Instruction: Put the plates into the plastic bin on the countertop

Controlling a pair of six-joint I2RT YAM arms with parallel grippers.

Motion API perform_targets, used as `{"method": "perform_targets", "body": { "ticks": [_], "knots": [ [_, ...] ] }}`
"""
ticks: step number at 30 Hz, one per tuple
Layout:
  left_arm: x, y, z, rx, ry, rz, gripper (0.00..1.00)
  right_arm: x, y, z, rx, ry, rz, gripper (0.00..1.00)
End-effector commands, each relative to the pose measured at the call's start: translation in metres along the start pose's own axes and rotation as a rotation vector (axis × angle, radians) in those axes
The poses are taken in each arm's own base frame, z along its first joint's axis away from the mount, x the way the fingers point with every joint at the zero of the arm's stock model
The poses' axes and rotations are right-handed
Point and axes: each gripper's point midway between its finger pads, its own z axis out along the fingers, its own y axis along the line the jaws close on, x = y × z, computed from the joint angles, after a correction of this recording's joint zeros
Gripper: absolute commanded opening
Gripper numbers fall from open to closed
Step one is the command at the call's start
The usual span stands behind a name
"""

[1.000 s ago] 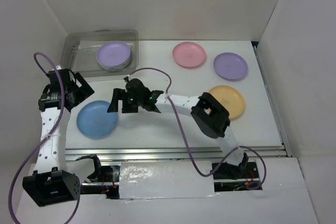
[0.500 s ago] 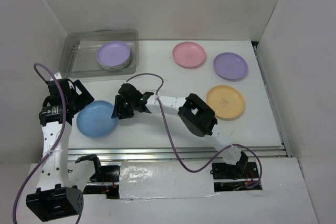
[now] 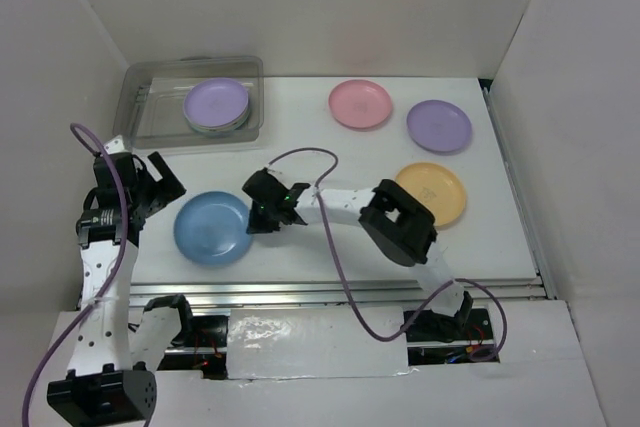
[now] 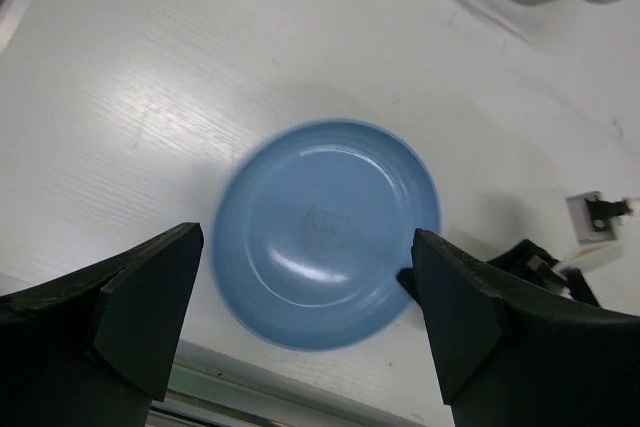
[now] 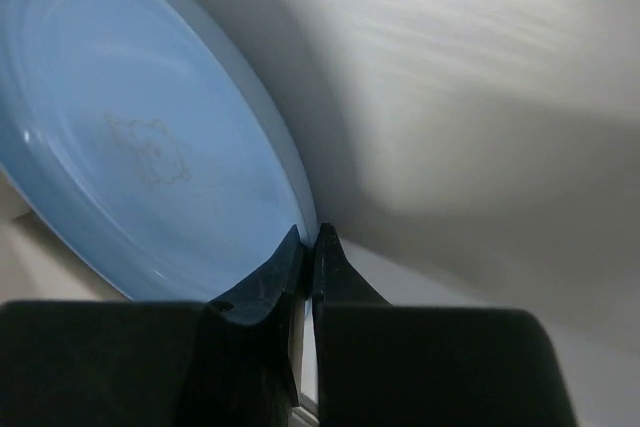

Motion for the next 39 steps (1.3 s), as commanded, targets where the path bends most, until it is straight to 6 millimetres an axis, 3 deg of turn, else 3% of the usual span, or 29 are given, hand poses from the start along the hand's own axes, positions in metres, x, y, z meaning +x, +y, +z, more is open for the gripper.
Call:
{"method": "perform_targets", "body": {
  "ticks": [1,3,5,8,11,14,18,20,23,24,25,27,28,29,30,33,35,37,39],
  "knots": [
    [0.0,-0.032,-0.002,0.168,0.003,0.078,0.99,-0.048,-0.019,-0.075,0.159,-0.246,0.007,0.0],
    [0.005,-0.048,-0.001,0.241,0.033,0.112,0.99,-0.06,-0.034,-0.109,0.219,-0.306,-0.006,0.0],
    [0.017,-0.067,-0.002,0.356,0.09,0.129,0.99,-0.07,-0.047,-0.129,0.243,-0.341,-0.017,0.0],
    [0.039,-0.096,0.0,0.511,0.185,0.147,0.99,-0.075,-0.057,-0.166,0.186,-0.369,-0.027,0.0],
    [0.055,-0.115,0.001,0.6,0.245,0.15,0.99,-0.074,-0.051,-0.186,0.059,-0.338,-0.043,0.0],
    [0.064,-0.12,0.01,0.594,0.274,0.148,0.99,-0.071,-0.039,-0.201,-0.03,-0.323,-0.06,0.0],
    [0.067,-0.122,0.015,0.589,0.301,0.144,0.93,-0.064,-0.022,-0.206,-0.148,-0.272,-0.091,0.0],
    [0.073,-0.128,0.013,0.603,0.311,0.158,0.85,-0.06,-0.013,-0.209,-0.203,-0.249,-0.094,0.0],
    [0.076,-0.127,0.016,0.576,0.32,0.166,0.49,-0.059,-0.01,-0.21,-0.215,-0.25,-0.091,0.0],
    [0.076,-0.126,0.018,0.56,0.322,0.166,0.14,-0.061,-0.01,-0.21,-0.211,-0.256,-0.089,0.0],
    [0.076,-0.125,0.018,0.547,0.322,0.168,0.02,-0.061,-0.01,-0.21,-0.205,-0.256,-0.089,0.0],
    [0.075,-0.121,0.023,0.502,0.323,0.167,0.0,-0.06,-0.011,-0.209,-0.192,-0.254,-0.093,0.01],
    [0.074,-0.121,0.024,0.488,0.321,0.149,0.0,-0.062,-0.012,-0.21,-0.191,-0.261,-0.086,0.09],
    [0.069,-0.123,0.025,0.481,0.307,0.133,0.0,-0.063,-0.018,-0.209,-0.173,-0.272,-0.065,0.69],
    [0.064,-0.124,0.027,0.469,0.291,0.111,0.0,-0.065,-0.024,-0.211,-0.153,-0.283,-0.046,0.99],
    [0.03,-0.139,0.038,0.436,0.206,0.007,0.0,-0.076,-0.065,-0.221,-0.081,-0.335,0.051,1.0],
    [0.0,-0.15,0.052,0.419,0.165,-0.08,0.0,-0.081,-0.098,-0.24,-0.052,-0.402,0.108,1.0],
    [-0.029,-0.155,0.08,0.412,0.12,-0.184,0.0,-0.079,-0.116,-0.261,-0.058,-0.454,0.125,1.0],
    [-0.066,-0.173,0.094,0.486,0.052,-0.271,0.0,-0.081,-0.131,-0.273,-0.04,-0.478,0.12,1.0]
  ]
}}
